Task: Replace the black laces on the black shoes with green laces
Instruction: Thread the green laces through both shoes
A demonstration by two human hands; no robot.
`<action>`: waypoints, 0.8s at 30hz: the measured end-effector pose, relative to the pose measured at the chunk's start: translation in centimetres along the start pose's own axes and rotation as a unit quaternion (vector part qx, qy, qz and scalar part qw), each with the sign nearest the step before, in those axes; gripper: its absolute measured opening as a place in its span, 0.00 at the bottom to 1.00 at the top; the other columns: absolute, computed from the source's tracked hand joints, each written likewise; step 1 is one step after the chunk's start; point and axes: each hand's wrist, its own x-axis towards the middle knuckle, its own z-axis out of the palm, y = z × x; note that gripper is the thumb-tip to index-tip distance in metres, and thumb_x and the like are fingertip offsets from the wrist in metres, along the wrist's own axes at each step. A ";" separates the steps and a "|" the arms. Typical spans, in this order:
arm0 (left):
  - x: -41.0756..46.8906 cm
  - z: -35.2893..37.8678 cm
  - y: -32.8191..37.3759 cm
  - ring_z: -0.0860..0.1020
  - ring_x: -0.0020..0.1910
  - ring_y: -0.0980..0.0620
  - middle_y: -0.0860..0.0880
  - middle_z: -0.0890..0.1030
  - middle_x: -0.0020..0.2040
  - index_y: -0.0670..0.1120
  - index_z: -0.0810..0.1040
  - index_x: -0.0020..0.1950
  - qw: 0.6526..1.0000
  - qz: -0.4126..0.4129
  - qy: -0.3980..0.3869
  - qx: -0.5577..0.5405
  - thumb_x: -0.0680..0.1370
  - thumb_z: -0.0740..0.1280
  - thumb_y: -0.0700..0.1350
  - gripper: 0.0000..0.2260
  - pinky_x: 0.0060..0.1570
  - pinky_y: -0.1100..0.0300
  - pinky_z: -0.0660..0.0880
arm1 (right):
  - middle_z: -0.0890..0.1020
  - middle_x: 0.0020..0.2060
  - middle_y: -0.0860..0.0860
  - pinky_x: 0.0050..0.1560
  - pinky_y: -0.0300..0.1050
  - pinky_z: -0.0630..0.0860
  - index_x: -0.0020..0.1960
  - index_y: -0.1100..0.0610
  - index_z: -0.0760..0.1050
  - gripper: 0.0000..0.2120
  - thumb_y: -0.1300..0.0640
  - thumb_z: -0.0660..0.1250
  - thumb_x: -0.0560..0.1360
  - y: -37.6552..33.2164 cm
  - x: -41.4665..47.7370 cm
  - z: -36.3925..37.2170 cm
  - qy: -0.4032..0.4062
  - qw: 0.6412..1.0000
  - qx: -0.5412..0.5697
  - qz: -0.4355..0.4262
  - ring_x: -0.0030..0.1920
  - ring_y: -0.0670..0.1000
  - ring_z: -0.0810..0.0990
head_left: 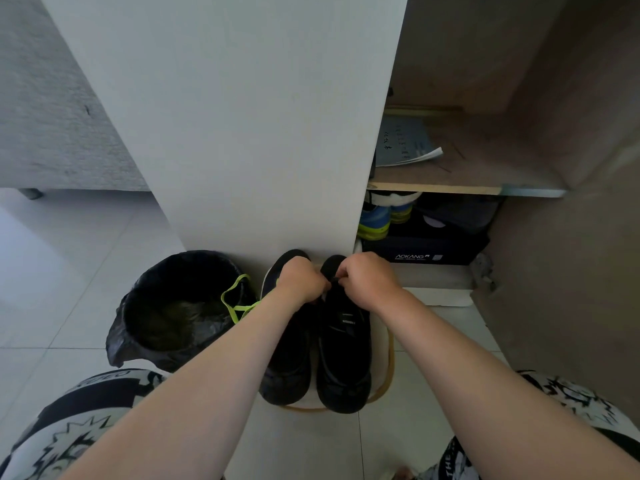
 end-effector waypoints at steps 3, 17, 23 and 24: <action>0.1 -0.1 -0.2 0.81 0.38 0.43 0.41 0.82 0.37 0.36 0.84 0.44 0.999 -0.008 -0.010 -0.052 0.72 0.72 0.42 0.08 0.40 0.52 0.79 | 0.83 0.53 0.54 0.48 0.47 0.79 0.56 0.47 0.85 0.11 0.58 0.67 0.78 -0.1 0.1 0.2 -0.006 1.000 -0.021 -0.008 0.51 0.57 0.82; 0.2 0.1 -1.3 0.81 0.38 0.49 0.40 0.85 0.45 0.38 0.85 0.47 0.992 0.028 -0.024 -0.124 0.75 0.71 0.38 0.05 0.46 0.49 0.83 | 0.83 0.49 0.50 0.40 0.44 0.72 0.49 0.50 0.84 0.08 0.53 0.66 0.76 -0.4 -0.6 0.9 0.030 0.998 -0.047 0.012 0.48 0.56 0.82; 0.1 0.1 -1.5 0.81 0.38 0.49 0.42 0.85 0.46 0.38 0.86 0.48 0.994 0.054 -0.015 -0.099 0.77 0.69 0.39 0.07 0.43 0.55 0.80 | 0.83 0.44 0.51 0.39 0.44 0.70 0.45 0.51 0.83 0.08 0.53 0.65 0.74 -0.8 -0.6 1.6 0.025 0.999 -0.031 0.032 0.46 0.57 0.82; 0.2 0.2 -1.6 0.82 0.41 0.46 0.41 0.85 0.46 0.38 0.85 0.47 0.994 0.055 -0.013 -0.094 0.77 0.69 0.39 0.07 0.45 0.52 0.81 | 0.83 0.43 0.51 0.38 0.44 0.70 0.43 0.52 0.83 0.08 0.54 0.64 0.74 -0.9 -0.6 1.9 0.025 0.999 -0.013 0.045 0.45 0.57 0.82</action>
